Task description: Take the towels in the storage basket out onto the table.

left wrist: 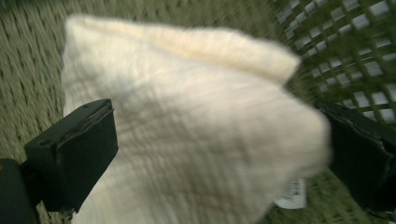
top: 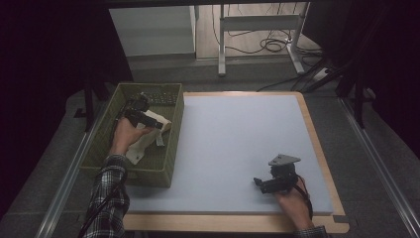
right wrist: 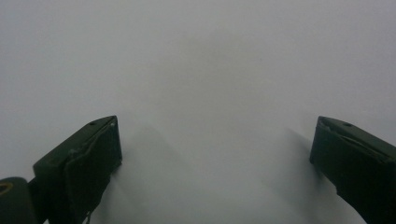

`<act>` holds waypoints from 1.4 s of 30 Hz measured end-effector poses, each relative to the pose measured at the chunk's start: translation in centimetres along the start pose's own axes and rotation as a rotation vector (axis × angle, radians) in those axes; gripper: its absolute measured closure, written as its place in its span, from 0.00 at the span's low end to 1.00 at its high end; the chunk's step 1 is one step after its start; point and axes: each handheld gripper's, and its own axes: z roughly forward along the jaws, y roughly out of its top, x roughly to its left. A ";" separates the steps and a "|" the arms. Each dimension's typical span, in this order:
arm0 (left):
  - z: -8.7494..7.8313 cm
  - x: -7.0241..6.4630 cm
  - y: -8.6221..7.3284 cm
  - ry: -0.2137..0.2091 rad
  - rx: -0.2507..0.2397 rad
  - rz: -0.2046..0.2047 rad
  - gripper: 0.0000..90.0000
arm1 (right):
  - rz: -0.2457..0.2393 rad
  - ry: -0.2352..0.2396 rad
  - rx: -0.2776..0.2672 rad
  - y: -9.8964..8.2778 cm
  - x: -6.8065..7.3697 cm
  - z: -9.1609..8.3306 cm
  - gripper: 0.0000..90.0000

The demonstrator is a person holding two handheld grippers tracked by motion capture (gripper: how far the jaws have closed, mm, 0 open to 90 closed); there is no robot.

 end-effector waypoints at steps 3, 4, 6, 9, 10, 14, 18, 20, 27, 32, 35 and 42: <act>0.9 0.4 0.0 0.001 0.033 -0.016 0.03 | 0.000 0.000 0.000 0.0 0.0 0.0 0.02; 0.9 0.4 0.0 0.001 0.033 -0.016 0.03 | 0.000 0.000 0.000 0.0 0.0 0.0 0.02; 2.0 0.7 -0.2 0.018 0.074 -0.023 0.04 | 0.000 0.000 0.000 0.0 0.0 0.0 0.02; 2.8 1.1 -0.4 0.020 0.112 -0.032 0.08 | 0.001 0.000 0.000 0.0 0.0 0.0 0.03; 2.8 1.1 -0.4 0.020 0.112 -0.032 0.12 | 0.000 0.000 0.000 0.0 0.0 0.0 0.02; 3.6 1.7 -0.6 -0.020 0.149 -0.073 0.25 | 0.000 0.000 0.000 0.0 0.0 0.0 0.03; 3.3 1.4 -0.6 -0.013 0.171 -0.035 0.46 | 0.000 0.000 0.000 0.0 0.0 0.0 0.03; 3.1 1.2 -0.6 -0.006 0.185 -0.021 0.64 | 0.000 0.000 0.000 0.0 0.0 0.0 0.02; 2.4 1.2 -0.6 0.013 0.183 -0.002 0.87 | 0.000 0.000 0.000 0.0 0.0 0.0 0.03; 1.3 1.5 -0.5 0.015 0.130 -0.017 0.87 | 0.000 0.000 0.000 0.0 0.0 0.0 0.03; -0.2 1.8 -0.8 0.005 0.083 -0.016 0.87 | -0.001 0.000 0.000 0.0 0.0 0.0 0.03; -3.9 1.8 -1.2 -0.014 0.012 -0.004 0.87 | -0.001 0.001 0.000 0.0 0.0 0.0 0.03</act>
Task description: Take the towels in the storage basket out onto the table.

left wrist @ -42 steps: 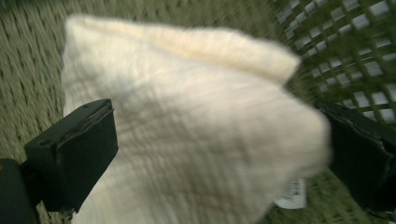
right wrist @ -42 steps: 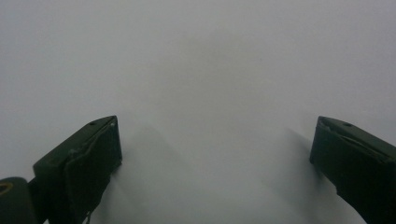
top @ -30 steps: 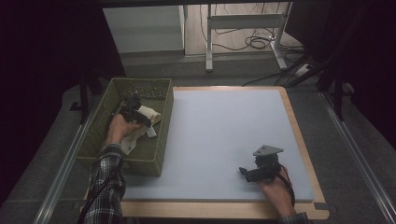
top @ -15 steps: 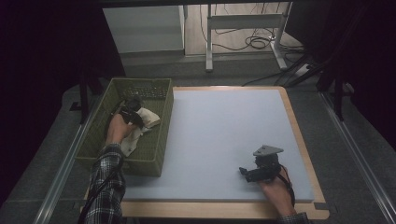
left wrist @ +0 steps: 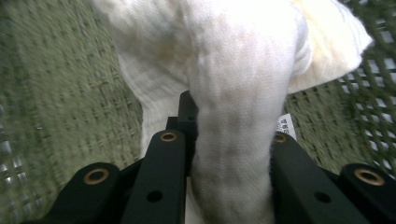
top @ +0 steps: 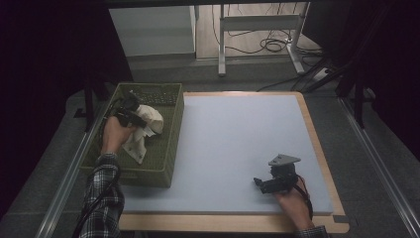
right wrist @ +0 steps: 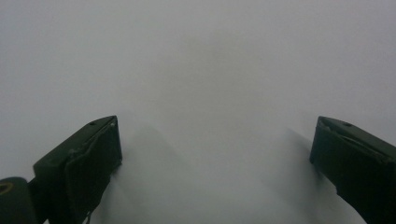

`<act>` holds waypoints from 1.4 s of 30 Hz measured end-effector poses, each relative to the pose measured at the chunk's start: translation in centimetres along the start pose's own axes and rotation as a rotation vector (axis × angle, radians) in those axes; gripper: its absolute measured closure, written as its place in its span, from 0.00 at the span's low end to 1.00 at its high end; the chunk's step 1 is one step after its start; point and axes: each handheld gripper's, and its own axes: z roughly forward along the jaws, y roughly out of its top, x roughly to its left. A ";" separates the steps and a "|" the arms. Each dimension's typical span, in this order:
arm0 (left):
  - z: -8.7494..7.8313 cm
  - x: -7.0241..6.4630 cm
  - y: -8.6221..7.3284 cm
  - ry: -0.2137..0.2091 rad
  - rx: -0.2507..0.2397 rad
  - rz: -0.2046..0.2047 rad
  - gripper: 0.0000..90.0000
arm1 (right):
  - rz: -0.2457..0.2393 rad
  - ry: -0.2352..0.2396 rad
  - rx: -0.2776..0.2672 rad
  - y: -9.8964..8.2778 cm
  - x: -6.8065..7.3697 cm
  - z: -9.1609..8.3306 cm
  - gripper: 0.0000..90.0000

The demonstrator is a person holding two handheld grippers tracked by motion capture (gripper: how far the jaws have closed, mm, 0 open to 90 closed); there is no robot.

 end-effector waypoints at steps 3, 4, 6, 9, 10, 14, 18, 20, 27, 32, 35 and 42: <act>-1.2 -0.2 -0.1 0.001 -0.018 0.015 0.87 | 0.001 0.000 0.000 0.0 0.0 0.0 0.03; -1.6 -0.3 -0.1 -0.001 -0.023 0.015 0.86 | 0.001 0.000 0.000 0.0 0.0 0.0 0.03; -2.3 -0.4 -0.1 -0.003 -0.032 0.022 0.86 | 0.001 0.000 0.000 0.0 0.0 0.0 0.03; -3.3 -0.6 -0.1 -0.001 -0.040 0.033 0.86 | 0.001 0.000 0.000 0.0 0.0 0.0 0.03; -3.6 -0.7 -0.1 0.000 -0.042 0.042 0.86 | 0.000 -0.001 0.000 0.0 0.0 0.0 0.03; -4.7 -1.0 -0.2 -0.007 -0.063 0.046 0.86 | 0.001 0.000 0.000 0.0 0.0 0.0 0.03; -6.0 -1.4 -0.2 -0.007 -0.078 0.065 0.86 | 0.000 -0.001 0.000 0.0 0.0 0.0 0.03; -6.7 -1.7 -0.1 -0.006 -0.080 0.075 0.86 | 0.000 -0.001 0.000 0.0 0.0 0.0 0.03; -9.4 -2.5 -0.1 -0.001 -0.097 0.106 0.86 | 0.000 -0.001 0.000 0.0 0.0 0.0 0.03; -10.9 -3.2 -0.1 -0.009 -0.117 0.127 0.86 | 0.000 -0.001 0.000 0.0 0.0 0.0 0.03; -11.6 -3.6 0.0 -0.024 -0.131 0.135 0.85 | -0.001 -0.001 0.000 0.0 0.0 0.0 0.03; -13.2 -4.8 0.3 -0.031 -0.152 0.171 0.85 | 0.001 0.000 0.001 0.0 0.0 0.0 0.03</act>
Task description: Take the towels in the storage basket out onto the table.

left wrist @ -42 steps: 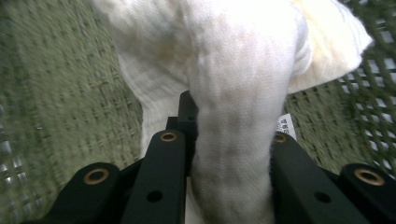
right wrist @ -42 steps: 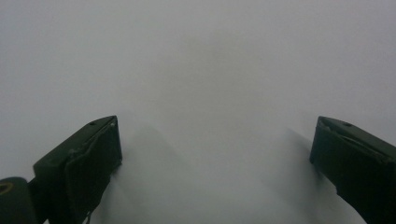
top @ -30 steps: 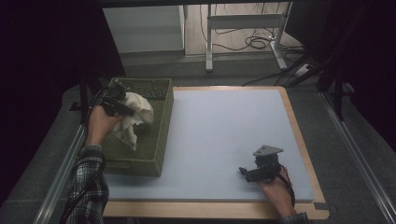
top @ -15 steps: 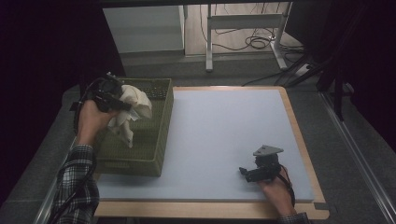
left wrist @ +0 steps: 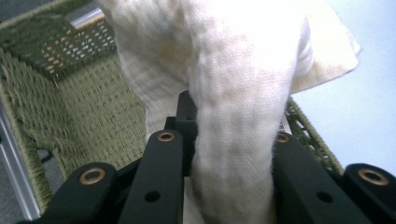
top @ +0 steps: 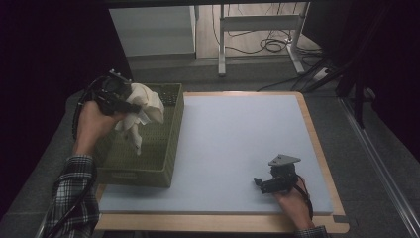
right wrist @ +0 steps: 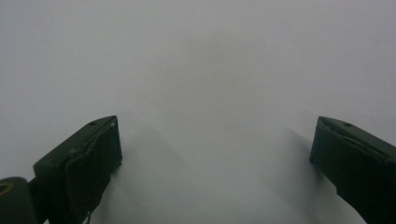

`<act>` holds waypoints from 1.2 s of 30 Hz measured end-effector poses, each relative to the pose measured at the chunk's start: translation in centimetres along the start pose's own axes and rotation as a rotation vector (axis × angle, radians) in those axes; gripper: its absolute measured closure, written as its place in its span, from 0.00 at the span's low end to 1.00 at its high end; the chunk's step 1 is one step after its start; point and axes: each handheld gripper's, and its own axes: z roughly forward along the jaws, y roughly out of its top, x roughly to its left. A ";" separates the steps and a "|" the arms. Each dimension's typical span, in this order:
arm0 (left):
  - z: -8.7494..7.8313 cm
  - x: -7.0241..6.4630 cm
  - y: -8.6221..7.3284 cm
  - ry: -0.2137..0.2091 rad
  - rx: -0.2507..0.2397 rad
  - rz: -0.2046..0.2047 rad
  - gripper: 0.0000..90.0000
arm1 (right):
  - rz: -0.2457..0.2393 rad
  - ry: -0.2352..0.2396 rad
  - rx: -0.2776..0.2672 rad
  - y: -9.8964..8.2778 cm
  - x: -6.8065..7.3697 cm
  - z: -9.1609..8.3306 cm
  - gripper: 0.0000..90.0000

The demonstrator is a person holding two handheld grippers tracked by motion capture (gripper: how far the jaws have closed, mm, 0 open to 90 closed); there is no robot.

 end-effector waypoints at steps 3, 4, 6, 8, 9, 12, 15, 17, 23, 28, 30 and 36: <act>-0.6 -0.6 0.4 -0.009 -0.011 0.016 0.85 | -0.001 0.000 0.000 0.0 0.0 0.0 0.03; -0.8 -0.9 0.5 -0.012 -0.016 0.022 0.85 | 0.000 0.000 0.000 0.0 0.0 0.0 0.03; -1.0 -1.1 0.6 -0.015 -0.019 0.025 0.85 | 0.003 0.001 -0.001 0.0 0.0 0.0 0.03; -1.3 -1.8 1.1 -0.037 -0.027 0.039 0.84 | 0.001 0.001 0.002 0.0 0.0 0.0 0.03; -1.4 -2.0 1.2 -0.038 -0.027 0.041 0.84 | 0.001 0.001 0.002 0.0 0.0 0.0 0.03; -1.6 -2.5 1.5 -0.058 -0.036 0.047 0.84 | 0.001 0.001 0.002 0.0 0.0 0.0 0.03; -1.7 -3.0 1.9 -0.083 -0.048 0.055 0.84 | 0.000 0.000 0.002 0.0 0.0 0.0 0.03; -1.8 -3.5 2.1 -0.096 -0.055 0.065 0.84 | 0.000 0.000 0.002 0.0 0.0 0.0 0.03; -1.5 -5.1 3.2 -0.126 -0.062 0.099 0.84 | 0.001 0.001 0.002 0.0 0.0 0.0 0.03; -0.7 -6.5 4.2 -0.141 -0.062 0.124 0.84 | 0.001 0.001 0.002 0.0 0.0 0.0 0.03; -0.4 -6.9 4.3 -0.146 -0.063 0.128 0.84 | 0.001 0.001 0.003 0.0 0.0 0.0 0.03; 0.8 -8.7 5.5 -0.155 -0.060 0.157 0.84 | 0.000 0.001 0.003 0.0 0.0 0.0 0.03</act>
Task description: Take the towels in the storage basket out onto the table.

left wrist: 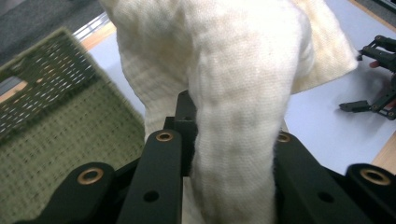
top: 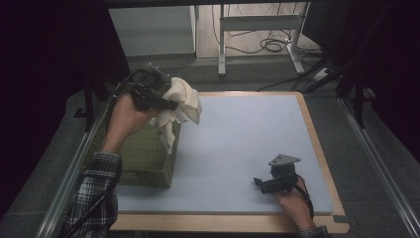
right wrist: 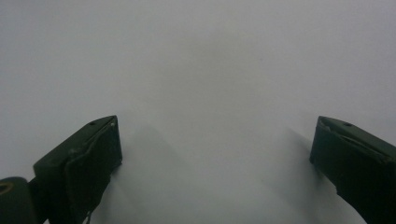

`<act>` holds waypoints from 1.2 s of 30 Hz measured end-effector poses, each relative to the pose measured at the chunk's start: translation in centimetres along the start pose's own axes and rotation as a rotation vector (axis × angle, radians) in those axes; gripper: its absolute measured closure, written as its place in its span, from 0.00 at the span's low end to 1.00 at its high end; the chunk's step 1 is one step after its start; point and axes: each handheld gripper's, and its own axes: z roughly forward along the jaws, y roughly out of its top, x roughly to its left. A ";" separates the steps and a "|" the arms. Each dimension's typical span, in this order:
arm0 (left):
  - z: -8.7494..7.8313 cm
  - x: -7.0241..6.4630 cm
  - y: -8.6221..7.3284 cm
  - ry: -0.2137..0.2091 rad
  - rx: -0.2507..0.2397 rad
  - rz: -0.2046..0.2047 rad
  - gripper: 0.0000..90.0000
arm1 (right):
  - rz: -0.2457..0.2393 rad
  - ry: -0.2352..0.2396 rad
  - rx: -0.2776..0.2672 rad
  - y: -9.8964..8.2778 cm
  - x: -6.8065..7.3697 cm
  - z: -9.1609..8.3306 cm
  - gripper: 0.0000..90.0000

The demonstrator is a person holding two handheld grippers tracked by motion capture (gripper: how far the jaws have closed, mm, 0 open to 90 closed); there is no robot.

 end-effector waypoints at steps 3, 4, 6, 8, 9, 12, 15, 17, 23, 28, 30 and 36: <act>0.8 -0.9 1.0 -0.010 -0.004 0.015 0.84 | 0.000 0.000 0.000 0.0 0.0 0.0 0.03; 0.8 -0.9 1.0 -0.010 -0.004 0.015 0.84 | 0.000 0.000 0.000 0.0 0.0 0.0 0.03; 1.5 -1.7 1.7 -0.020 0.003 0.033 0.84 | 0.002 0.001 0.000 0.0 0.0 0.0 0.03; 2.0 -2.3 2.1 -0.029 0.002 0.042 0.84 | 0.002 0.001 0.000 0.0 0.0 0.0 0.03; 2.2 -2.5 2.3 -0.033 -0.001 0.044 0.84 | 0.002 0.001 0.000 0.0 0.0 0.0 0.03; 3.2 -3.2 2.8 -0.046 0.006 0.063 0.84 | 0.001 0.001 0.002 0.0 0.0 0.0 0.03; 4.3 -3.8 3.2 -0.054 0.014 0.075 0.84 | 0.003 0.002 0.000 0.0 0.0 0.0 0.03; 5.2 -4.2 3.3 -0.062 0.014 0.071 0.84 | -0.001 0.001 0.000 0.0 0.0 0.0 0.03; 7.8 -5.6 3.5 -0.083 0.026 0.084 0.84 | 0.001 0.003 0.002 0.0 0.0 0.0 0.02; 10.2 -6.8 3.5 -0.102 0.031 0.102 0.84 | 0.001 0.002 0.002 0.0 0.0 0.0 0.02; 11.2 -7.3 3.5 -0.106 0.030 0.110 0.83 | 0.002 0.002 0.002 0.0 0.0 0.0 0.02; 13.9 -8.9 3.6 -0.116 0.037 0.129 0.83 | 0.004 0.002 0.000 0.0 0.0 0.0 0.03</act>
